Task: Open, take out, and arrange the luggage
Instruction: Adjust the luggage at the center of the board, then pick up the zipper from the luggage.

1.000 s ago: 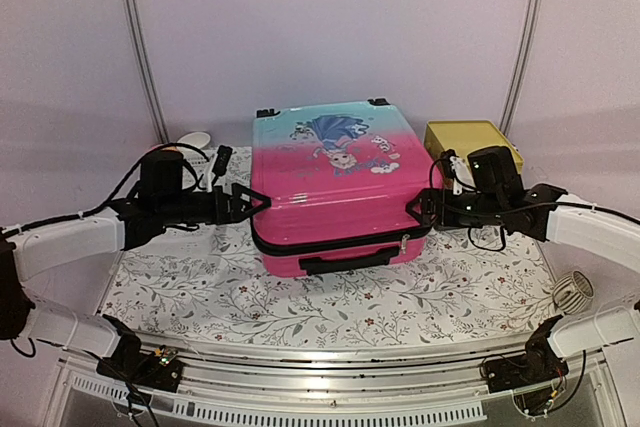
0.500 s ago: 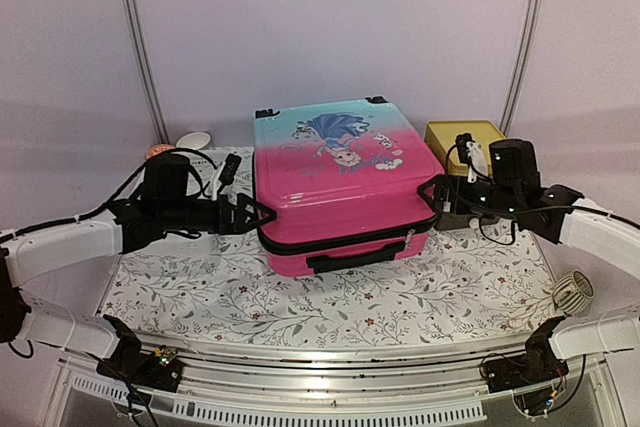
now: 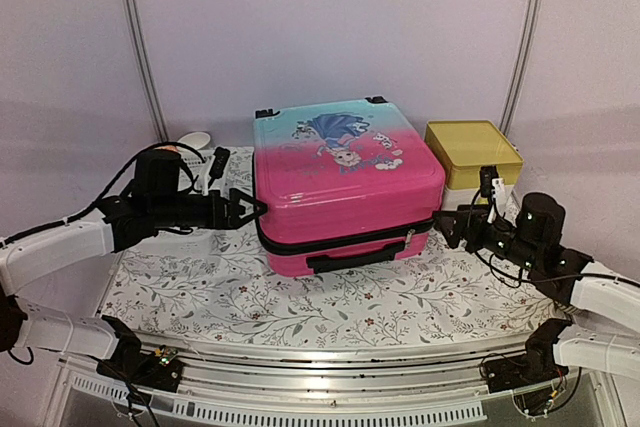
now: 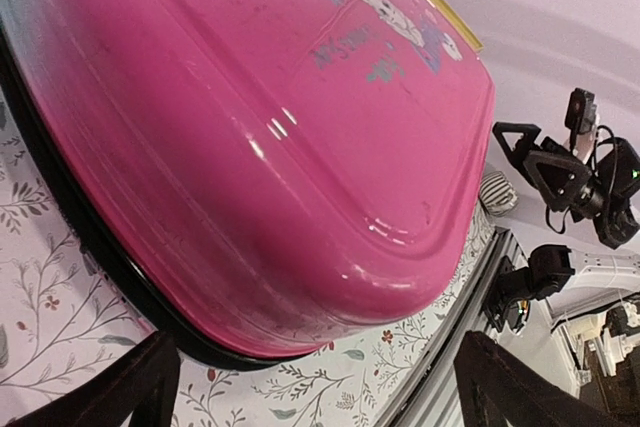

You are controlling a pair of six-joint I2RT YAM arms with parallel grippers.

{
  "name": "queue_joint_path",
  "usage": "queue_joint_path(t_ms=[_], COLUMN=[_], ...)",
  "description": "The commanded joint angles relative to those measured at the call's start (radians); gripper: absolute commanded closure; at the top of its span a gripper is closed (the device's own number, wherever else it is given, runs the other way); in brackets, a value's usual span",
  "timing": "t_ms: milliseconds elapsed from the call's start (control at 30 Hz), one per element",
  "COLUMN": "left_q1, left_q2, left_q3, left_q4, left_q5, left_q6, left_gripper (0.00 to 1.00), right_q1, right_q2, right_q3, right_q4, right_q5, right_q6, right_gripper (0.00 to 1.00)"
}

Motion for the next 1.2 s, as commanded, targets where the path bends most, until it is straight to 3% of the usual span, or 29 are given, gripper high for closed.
queue_joint_path(t_ms=[0, 233, 533, 1167], left_q1=[0.011, 0.011, 0.011, 0.009], left_q2=[-0.016, -0.004, 0.025, 0.049], left_q3=[-0.001, -0.014, -0.038, -0.047], left_q4=[-0.008, 0.026, 0.098, 0.111], left_q5=[-0.029, -0.005, 0.037, 0.044], left_q6=[0.030, 0.035, 0.026, 0.030], left_gripper=[0.02, 0.02, 0.02, 0.02], right_q1=[-0.004, 0.023, 0.120, 0.152], right_q2=[-0.024, 0.033, 0.137, 0.587], right_q3=[-0.138, -0.261, -0.391, -0.438], right_q4=[0.247, 0.427, 0.698, 1.211], right_q5=[0.011, -0.048, -0.005, 0.065], right_q6=[-0.020, -0.149, -0.288, -0.301], right_gripper=[0.11, 0.16, 0.21, 0.23])
